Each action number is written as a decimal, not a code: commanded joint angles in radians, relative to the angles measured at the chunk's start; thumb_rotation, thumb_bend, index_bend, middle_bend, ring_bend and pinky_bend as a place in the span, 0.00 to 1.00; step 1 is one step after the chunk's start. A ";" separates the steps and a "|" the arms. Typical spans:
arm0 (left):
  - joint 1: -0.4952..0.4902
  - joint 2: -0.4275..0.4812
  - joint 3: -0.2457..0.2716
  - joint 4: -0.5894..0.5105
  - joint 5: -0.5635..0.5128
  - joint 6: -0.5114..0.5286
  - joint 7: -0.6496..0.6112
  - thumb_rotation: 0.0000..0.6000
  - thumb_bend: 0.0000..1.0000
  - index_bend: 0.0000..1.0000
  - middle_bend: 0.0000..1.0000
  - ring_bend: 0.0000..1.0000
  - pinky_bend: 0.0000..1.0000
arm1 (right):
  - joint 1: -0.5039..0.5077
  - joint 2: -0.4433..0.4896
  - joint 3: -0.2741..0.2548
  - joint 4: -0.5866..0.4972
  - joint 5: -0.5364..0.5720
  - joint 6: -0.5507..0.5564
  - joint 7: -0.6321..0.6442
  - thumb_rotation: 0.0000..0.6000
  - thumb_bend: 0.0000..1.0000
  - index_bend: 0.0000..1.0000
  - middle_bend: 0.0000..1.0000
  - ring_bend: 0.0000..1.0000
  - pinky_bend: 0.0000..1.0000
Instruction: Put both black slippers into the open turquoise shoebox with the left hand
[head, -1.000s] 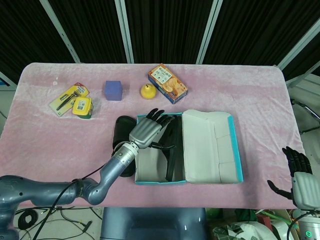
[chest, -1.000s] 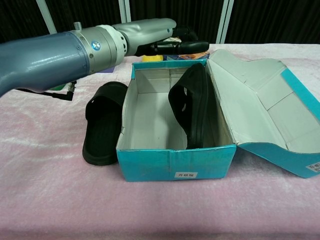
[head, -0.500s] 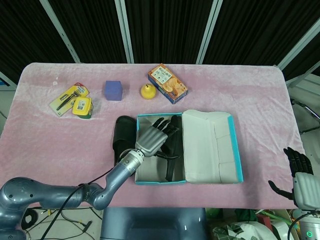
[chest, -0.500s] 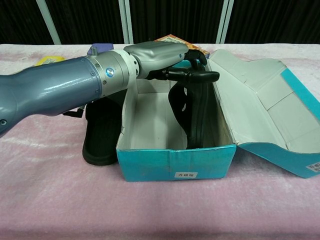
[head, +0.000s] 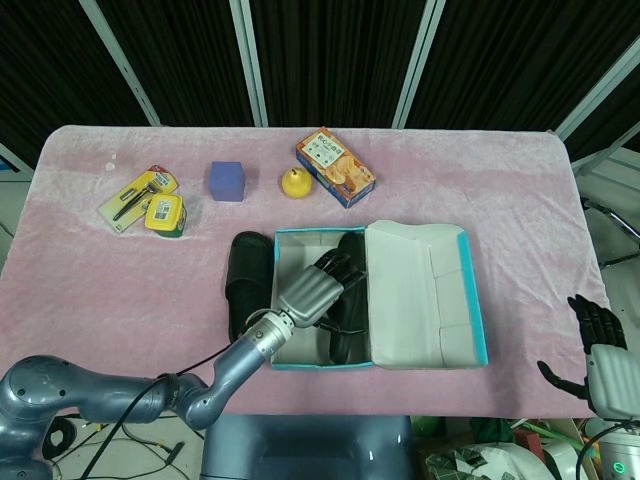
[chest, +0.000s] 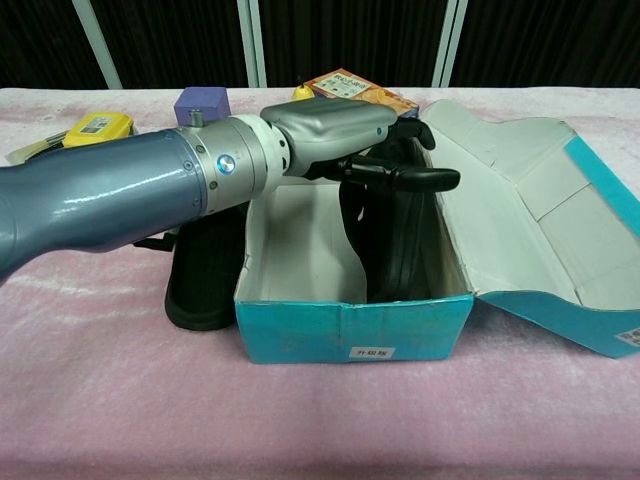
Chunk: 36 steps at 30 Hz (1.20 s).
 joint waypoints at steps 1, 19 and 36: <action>-0.001 -0.003 0.004 0.001 -0.017 -0.003 0.022 0.00 0.00 0.12 0.17 0.00 0.00 | 0.001 -0.001 0.000 0.001 0.000 -0.001 0.000 1.00 0.11 0.04 0.05 0.00 0.00; 0.007 -0.016 0.004 0.015 -0.041 -0.006 0.038 0.00 0.00 0.11 0.13 0.00 0.00 | -0.001 0.001 0.000 -0.002 0.000 0.001 -0.001 1.00 0.11 0.04 0.05 0.00 0.00; 0.180 0.083 -0.029 -0.075 0.209 0.249 -0.189 0.31 0.03 0.14 0.17 0.07 0.11 | -0.004 0.004 -0.001 -0.003 -0.002 0.006 0.003 1.00 0.11 0.04 0.05 0.00 0.00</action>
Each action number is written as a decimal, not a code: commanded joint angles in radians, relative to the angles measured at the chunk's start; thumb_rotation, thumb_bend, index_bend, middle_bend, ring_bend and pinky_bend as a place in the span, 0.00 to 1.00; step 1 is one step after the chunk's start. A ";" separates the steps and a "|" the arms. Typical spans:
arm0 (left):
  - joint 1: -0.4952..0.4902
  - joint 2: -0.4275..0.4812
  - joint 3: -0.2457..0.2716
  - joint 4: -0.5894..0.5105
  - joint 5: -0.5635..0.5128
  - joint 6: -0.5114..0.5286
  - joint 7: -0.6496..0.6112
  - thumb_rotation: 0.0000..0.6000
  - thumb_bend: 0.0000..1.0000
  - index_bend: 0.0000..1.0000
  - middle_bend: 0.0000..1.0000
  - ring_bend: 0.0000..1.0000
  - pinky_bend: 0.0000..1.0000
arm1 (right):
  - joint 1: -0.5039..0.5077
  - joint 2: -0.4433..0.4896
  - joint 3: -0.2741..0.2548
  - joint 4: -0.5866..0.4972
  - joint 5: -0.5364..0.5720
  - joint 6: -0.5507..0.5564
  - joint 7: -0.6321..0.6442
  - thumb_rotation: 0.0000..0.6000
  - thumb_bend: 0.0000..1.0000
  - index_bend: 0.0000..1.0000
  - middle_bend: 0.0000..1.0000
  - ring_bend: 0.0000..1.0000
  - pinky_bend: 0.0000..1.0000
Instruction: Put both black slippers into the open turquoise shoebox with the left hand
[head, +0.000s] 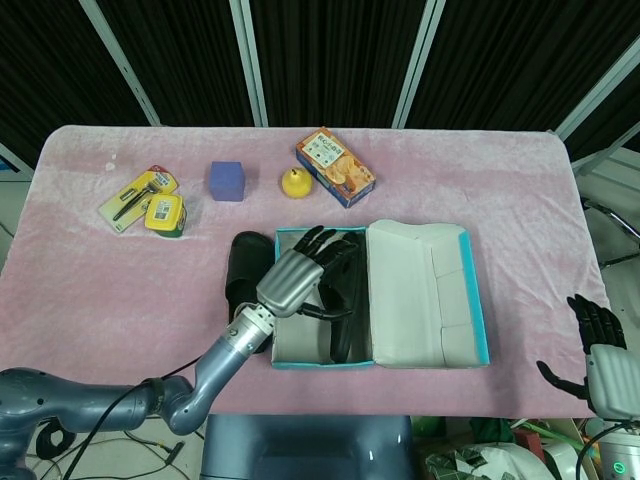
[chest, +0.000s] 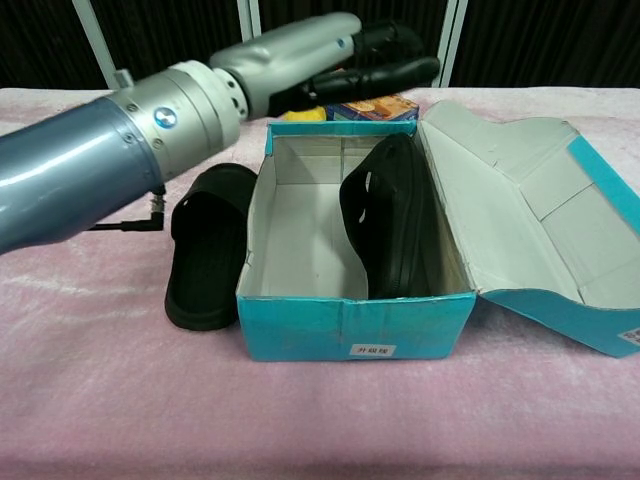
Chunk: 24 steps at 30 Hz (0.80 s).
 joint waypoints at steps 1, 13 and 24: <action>0.061 0.067 0.006 -0.053 -0.042 0.058 0.080 0.61 0.05 0.14 0.17 0.09 0.14 | -0.002 0.000 0.000 0.004 0.002 0.001 0.005 1.00 0.11 0.04 0.05 0.00 0.00; 0.109 0.186 -0.008 -0.098 -0.371 0.056 0.385 1.00 0.08 0.09 0.14 0.12 0.22 | 0.009 -0.003 0.000 0.000 -0.008 -0.008 -0.006 1.00 0.11 0.04 0.05 0.00 0.00; 0.019 0.127 -0.046 -0.026 -0.689 -0.031 0.562 1.00 0.07 0.06 0.12 0.12 0.22 | 0.007 -0.001 -0.001 -0.007 -0.005 -0.007 -0.012 1.00 0.11 0.04 0.05 0.00 0.00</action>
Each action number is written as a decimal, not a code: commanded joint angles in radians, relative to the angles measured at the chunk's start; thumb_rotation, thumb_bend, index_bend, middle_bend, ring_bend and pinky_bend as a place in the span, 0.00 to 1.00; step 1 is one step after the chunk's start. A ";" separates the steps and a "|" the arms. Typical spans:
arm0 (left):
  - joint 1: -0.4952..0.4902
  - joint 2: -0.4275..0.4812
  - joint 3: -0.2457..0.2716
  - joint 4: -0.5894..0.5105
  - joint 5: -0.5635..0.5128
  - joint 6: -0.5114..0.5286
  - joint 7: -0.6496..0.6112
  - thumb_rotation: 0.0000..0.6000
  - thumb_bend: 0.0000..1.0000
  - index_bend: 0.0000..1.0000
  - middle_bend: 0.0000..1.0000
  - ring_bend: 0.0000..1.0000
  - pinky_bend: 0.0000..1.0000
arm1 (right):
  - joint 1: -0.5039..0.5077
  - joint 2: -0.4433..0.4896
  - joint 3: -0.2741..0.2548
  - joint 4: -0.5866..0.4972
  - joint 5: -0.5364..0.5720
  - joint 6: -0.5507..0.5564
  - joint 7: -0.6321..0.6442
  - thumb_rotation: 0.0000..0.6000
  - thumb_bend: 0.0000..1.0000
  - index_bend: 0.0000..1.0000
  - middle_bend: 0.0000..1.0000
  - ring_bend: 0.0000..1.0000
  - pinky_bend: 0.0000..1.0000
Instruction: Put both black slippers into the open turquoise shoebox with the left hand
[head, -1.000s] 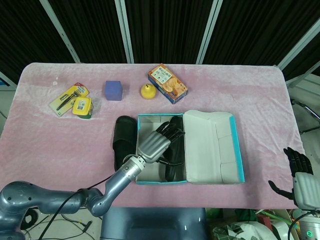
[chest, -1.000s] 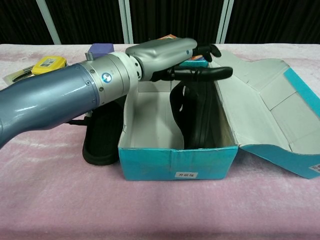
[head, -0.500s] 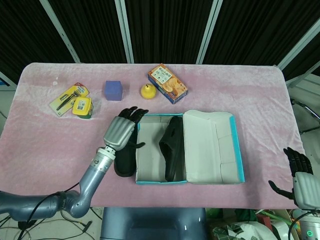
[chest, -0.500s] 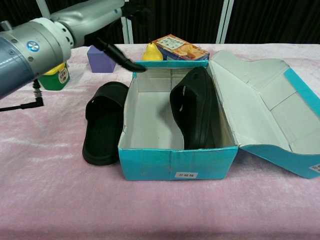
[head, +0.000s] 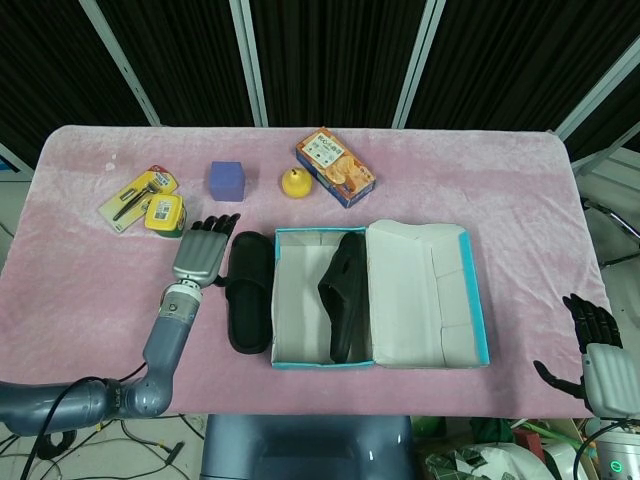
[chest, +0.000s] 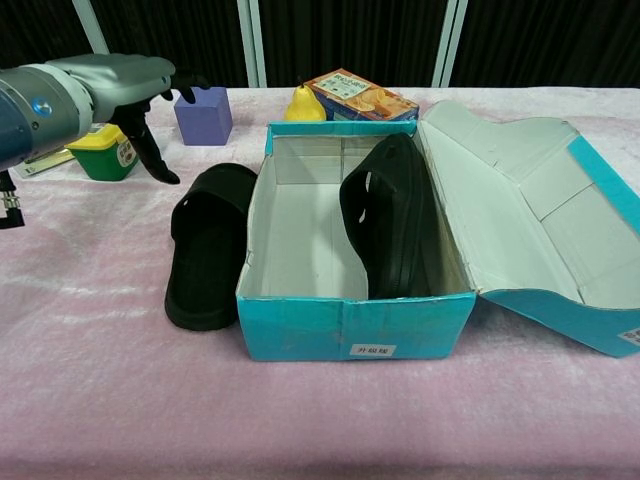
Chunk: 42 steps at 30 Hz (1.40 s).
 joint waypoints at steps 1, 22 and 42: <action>-0.049 -0.034 -0.017 0.046 -0.105 -0.045 0.060 1.00 0.07 0.05 0.12 0.12 0.22 | 0.000 0.001 0.000 -0.001 0.001 0.000 0.000 1.00 0.11 0.04 0.05 0.00 0.00; -0.167 -0.097 -0.011 0.171 -0.408 -0.130 0.186 1.00 0.00 0.04 0.11 0.09 0.24 | 0.000 -0.002 -0.003 0.011 0.013 -0.016 0.013 1.00 0.11 0.04 0.05 0.00 0.00; -0.163 -0.133 -0.014 0.249 -0.332 -0.142 0.074 1.00 0.11 0.31 0.46 0.39 0.34 | -0.007 0.002 -0.004 0.006 0.015 -0.009 0.012 1.00 0.11 0.04 0.05 0.00 0.00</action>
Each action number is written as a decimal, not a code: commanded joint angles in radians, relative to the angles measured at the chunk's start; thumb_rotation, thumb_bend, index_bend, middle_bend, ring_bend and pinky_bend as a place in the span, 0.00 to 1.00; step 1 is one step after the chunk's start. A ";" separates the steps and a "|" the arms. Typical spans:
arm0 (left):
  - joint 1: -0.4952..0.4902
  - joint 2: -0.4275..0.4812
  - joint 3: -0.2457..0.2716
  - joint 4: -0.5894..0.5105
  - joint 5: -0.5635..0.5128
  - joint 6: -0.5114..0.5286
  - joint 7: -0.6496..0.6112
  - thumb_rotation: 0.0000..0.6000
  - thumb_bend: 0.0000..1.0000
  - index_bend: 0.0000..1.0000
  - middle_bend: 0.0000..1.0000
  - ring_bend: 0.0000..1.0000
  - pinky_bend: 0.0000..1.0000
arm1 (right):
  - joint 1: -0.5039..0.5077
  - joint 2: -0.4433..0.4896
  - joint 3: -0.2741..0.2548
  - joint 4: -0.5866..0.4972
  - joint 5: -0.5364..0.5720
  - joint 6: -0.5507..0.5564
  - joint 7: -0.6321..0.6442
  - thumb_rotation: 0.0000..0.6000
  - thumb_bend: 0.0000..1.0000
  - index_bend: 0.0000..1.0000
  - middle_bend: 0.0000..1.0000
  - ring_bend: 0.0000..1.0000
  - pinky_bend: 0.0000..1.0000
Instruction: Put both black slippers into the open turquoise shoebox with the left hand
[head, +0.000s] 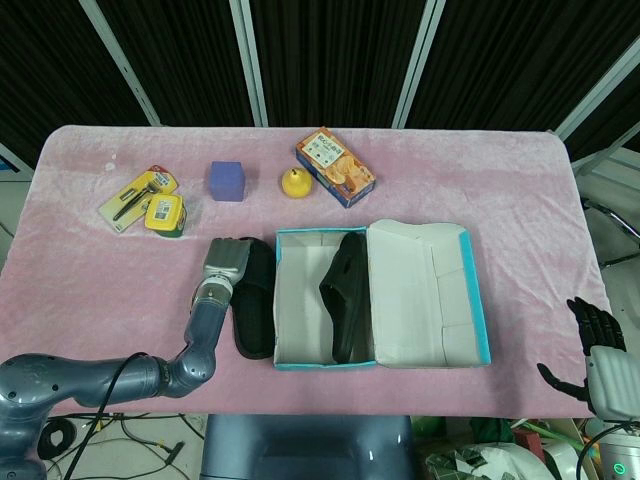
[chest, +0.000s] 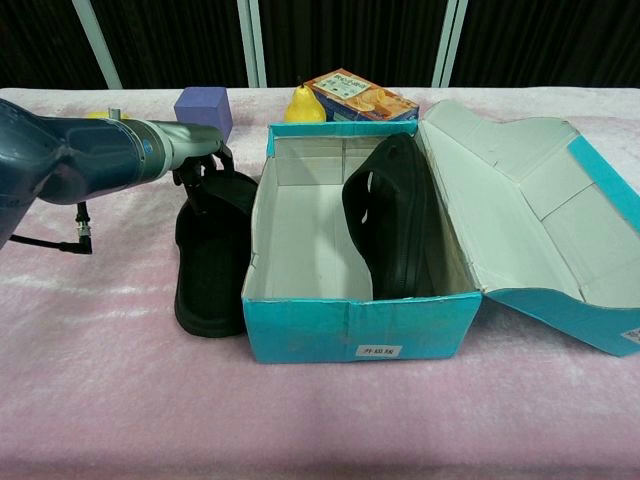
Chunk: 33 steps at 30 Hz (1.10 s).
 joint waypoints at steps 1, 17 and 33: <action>0.027 0.029 -0.001 -0.033 0.045 0.017 -0.044 1.00 0.11 0.31 0.46 0.39 0.34 | 0.000 0.000 0.001 -0.001 0.000 0.000 0.000 1.00 0.11 0.04 0.05 0.00 0.00; 0.236 0.379 -0.033 -0.325 0.422 -0.154 -0.498 1.00 0.11 0.30 0.46 0.39 0.41 | 0.013 0.004 0.004 -0.028 -0.017 0.001 -0.036 1.00 0.11 0.04 0.05 0.00 0.00; 0.304 0.105 -0.140 -0.133 1.100 -0.050 -1.147 1.00 0.10 0.31 0.44 0.37 0.43 | 0.008 0.010 0.003 -0.036 -0.014 0.007 -0.038 1.00 0.11 0.04 0.05 0.00 0.00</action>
